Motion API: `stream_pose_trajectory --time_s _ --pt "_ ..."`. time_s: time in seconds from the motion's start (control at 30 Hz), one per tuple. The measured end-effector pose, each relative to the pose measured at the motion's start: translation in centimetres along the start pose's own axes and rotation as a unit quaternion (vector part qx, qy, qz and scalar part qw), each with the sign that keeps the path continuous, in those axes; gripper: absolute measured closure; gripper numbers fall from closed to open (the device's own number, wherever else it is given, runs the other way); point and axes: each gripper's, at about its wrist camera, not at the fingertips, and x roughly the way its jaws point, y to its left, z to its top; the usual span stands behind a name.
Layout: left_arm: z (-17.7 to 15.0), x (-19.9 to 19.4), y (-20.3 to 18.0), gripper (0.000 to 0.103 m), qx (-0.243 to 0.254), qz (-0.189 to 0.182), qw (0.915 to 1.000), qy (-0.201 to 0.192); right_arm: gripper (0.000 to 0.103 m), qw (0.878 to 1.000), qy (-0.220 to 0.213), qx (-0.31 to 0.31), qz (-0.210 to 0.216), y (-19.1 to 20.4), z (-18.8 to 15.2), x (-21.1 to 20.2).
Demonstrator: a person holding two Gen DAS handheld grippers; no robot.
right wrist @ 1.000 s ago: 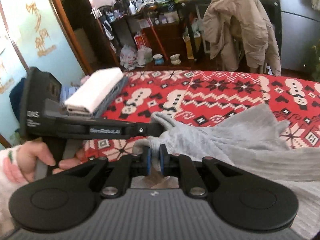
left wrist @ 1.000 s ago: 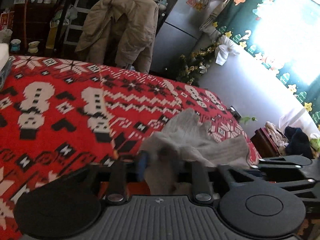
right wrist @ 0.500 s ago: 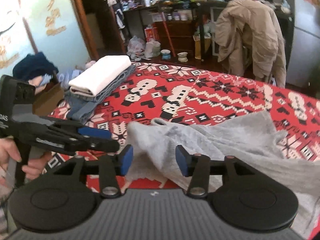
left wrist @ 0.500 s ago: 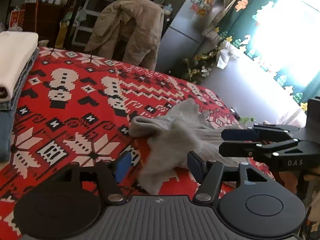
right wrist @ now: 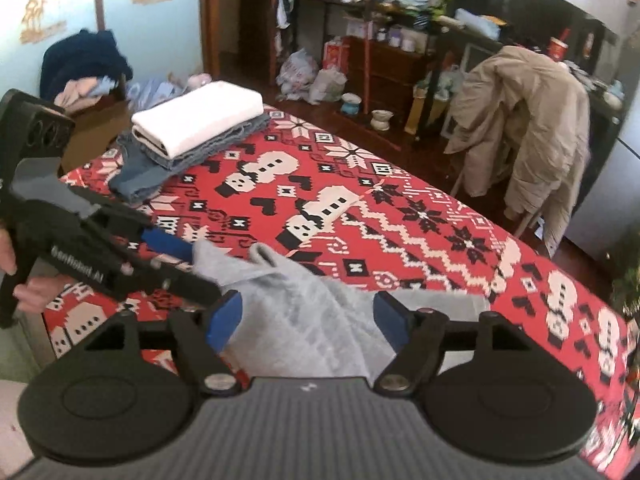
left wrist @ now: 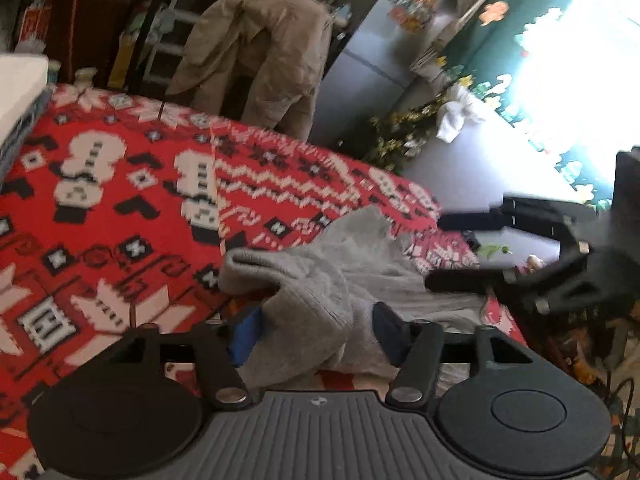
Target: Fold clothes
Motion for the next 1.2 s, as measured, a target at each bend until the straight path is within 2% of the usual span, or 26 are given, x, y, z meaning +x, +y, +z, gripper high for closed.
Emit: stream_pose_trajectory --time_s 0.03,0.1,0.2,0.33,0.4,0.57,0.67,0.7,0.73,0.83,0.9,1.03,1.2 --pt "-0.2 0.4 0.0 0.067 -0.004 0.009 0.9999 0.005 0.033 1.000 0.006 -0.008 0.004 -0.5 0.6 0.6" --pt "-0.8 0.9 -0.2 0.092 0.001 0.037 0.9993 0.010 0.039 0.999 0.021 -0.022 0.010 -1.3 1.5 2.3" --pt "-2.2 0.7 -0.6 0.095 0.011 0.053 0.9985 0.007 0.042 0.998 0.039 -0.045 0.020 -2.0 2.6 5.2" --pt "-4.1 0.1 -0.7 0.095 -0.009 0.056 0.9983 0.018 0.059 0.994 0.070 -0.076 0.036 -2.3 2.8 9.9" --pt "-5.0 -0.2 -0.6 0.095 -0.011 0.054 0.9980 0.031 0.064 0.992 0.081 -0.086 0.047 -2.3 2.5 11.8" --pt "-6.4 -0.5 -0.1 0.095 -0.031 0.042 0.9973 0.052 0.063 0.986 0.104 -0.101 0.079 -2.3 2.0 15.2" --pt "-6.4 -0.4 -0.4 0.095 -0.022 0.044 0.9974 0.052 0.066 0.985 0.115 -0.088 0.091 -2.6 1.8 16.1" --pt "-6.3 -0.5 -0.5 0.095 -0.019 0.045 0.9975 0.051 0.084 0.985 0.116 -0.084 0.098 -2.6 1.8 16.1" --pt "-6.1 -0.7 -0.5 0.095 -0.017 0.047 0.9977 0.046 0.095 0.984 0.116 -0.080 0.104 -2.5 1.7 16.0" --pt "-5.1 -1.6 -0.5 0.096 -0.015 0.052 0.9982 0.023 0.099 0.987 0.102 -0.103 0.074 -1.5 1.4 14.7" --pt "-4.0 -2.7 -0.4 0.096 -0.018 0.058 0.9982 0.000 0.099 0.991 0.082 -0.092 0.056 -1.6 1.8 12.9" --pt "-0.6 -4.9 0.0 0.096 -0.019 0.062 0.9973 -0.037 0.099 0.999 0.032 -0.025 -0.007 -3.9 3.4 8.1" --pt "5.6 -7.6 -1.4 0.097 0.041 0.074 0.9934 -0.076 0.099 0.995 -0.020 0.069 -0.067 -8.6 5.8 0.5"
